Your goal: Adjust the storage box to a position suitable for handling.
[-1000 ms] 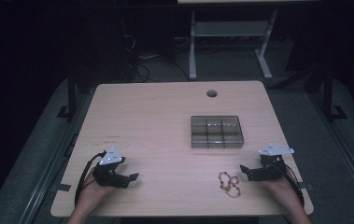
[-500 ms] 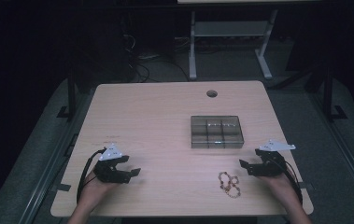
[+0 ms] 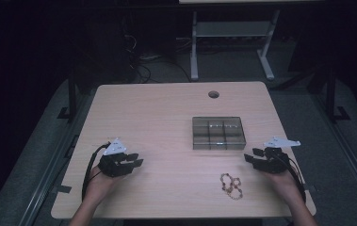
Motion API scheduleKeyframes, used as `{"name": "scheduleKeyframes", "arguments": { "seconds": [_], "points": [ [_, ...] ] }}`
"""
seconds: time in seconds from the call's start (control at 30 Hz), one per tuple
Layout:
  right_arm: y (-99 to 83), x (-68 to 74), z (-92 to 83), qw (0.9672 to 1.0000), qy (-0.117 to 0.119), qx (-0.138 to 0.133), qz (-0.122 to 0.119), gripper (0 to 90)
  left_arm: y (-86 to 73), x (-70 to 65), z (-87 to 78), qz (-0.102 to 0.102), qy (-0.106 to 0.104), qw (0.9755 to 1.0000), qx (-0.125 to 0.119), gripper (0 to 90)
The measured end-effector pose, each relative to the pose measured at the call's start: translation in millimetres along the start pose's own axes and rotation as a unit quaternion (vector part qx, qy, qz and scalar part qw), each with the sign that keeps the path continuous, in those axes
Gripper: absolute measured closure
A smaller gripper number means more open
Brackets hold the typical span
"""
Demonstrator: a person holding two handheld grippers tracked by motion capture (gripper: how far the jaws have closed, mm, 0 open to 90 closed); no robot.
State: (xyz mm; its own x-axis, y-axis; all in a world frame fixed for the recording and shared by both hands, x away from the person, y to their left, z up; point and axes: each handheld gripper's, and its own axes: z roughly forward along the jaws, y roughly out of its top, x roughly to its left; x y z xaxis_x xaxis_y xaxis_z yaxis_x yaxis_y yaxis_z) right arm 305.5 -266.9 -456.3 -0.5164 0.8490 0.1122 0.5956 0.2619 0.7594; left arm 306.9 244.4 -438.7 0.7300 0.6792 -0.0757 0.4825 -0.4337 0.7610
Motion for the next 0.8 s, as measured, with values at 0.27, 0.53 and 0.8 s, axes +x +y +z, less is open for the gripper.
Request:
{"name": "scheduleKeyframes", "arguments": {
  "seconds": [0.27, 0.53, 0.8],
  "points": [
    [6.9, -1.9, 1.7, 1.0, 0.0, 0.006, -0.007, 76.3, 14.8, -1.7, 11.9, 0.004, -0.007, 0.9999, 0.011, 84.2],
    [20.2, -7.8, 4.0, 0.9999, -0.002, 0.002, -0.01, 89.7, 30.6, -1.3, 22.6, 0.009, -0.015, 0.9997, 0.015, 89.5],
    [31.3, -16.1, 8.9, 1.0, 0.0, -0.005, -0.004, 89.7, 47.5, -1.7, 37.8, 0.011, -0.014, 0.9998, 0.01, 89.5]
  ]
}}
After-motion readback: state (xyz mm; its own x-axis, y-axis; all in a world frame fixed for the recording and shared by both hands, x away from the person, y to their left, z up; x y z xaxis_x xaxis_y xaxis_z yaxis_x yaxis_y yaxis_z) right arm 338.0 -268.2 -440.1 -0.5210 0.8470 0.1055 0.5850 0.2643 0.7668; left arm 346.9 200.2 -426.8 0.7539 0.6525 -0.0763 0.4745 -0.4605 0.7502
